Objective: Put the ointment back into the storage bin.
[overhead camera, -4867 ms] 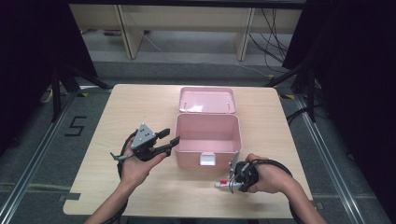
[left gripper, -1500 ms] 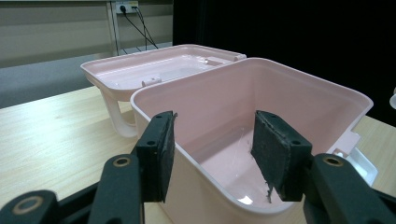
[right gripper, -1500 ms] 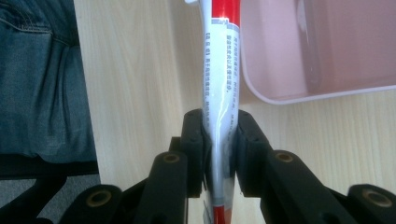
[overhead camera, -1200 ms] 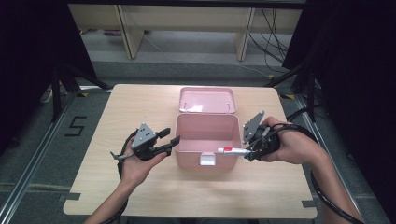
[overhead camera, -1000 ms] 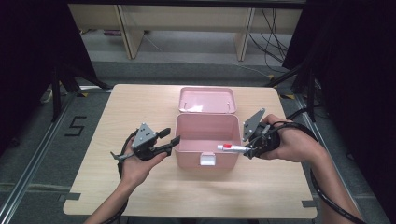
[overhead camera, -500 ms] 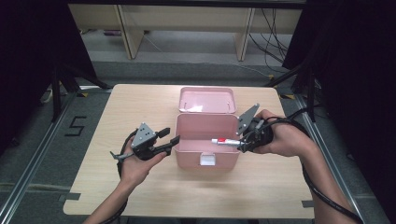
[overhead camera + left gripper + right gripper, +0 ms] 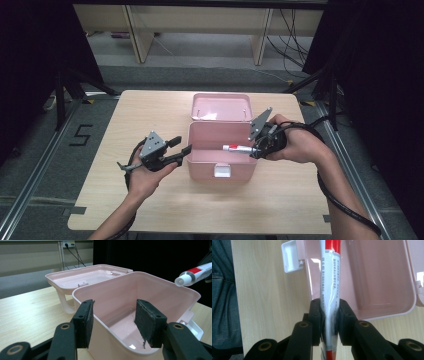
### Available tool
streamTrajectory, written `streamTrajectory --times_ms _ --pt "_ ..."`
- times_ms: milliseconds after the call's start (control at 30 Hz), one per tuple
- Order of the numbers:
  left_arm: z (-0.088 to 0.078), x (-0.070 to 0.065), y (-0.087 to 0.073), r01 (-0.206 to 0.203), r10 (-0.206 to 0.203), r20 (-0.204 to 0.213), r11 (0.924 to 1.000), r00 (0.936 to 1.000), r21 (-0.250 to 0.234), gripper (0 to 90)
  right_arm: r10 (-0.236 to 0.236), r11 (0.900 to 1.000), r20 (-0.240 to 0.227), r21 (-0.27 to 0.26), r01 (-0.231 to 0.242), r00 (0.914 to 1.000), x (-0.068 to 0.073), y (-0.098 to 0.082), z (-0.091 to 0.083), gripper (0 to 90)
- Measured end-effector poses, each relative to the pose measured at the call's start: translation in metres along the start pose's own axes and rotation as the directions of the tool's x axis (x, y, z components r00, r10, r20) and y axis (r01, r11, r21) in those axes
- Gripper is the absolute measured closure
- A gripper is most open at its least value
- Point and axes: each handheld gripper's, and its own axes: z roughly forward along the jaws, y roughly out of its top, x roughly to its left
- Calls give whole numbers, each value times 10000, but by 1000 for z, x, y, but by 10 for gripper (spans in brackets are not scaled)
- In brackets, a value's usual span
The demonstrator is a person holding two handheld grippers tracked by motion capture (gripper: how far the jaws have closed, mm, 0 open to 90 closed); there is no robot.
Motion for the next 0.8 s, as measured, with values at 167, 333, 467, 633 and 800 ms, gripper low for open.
streamTrajectory --times_ms 167,333,467,633,800 --pt "-1 0 0 -33 34 -79 9999 10000 116 485 -302 9995 4 -99 302 9995 -4 3 6 770" --pt "-2 1 -1 0 1 -108 9999 9999 105 485 -248 9997 -28 -35 248 9997 -5 6 11 770" --pt "-3 1 -1 22 -21 -113 9999 9999 109 485 -389 9992 27 -3 389 9992 -7 8 14 771" --pt "-3 2 -2 30 -29 -122 10000 9999 88 485 -142 9999 22 77 142 9999 -6 12 18 770" --pt "-3 2 -2 62 -60 -130 9999 9999 94 485 -534 9986 -71 -65 534 9985 -8 14 23 770"
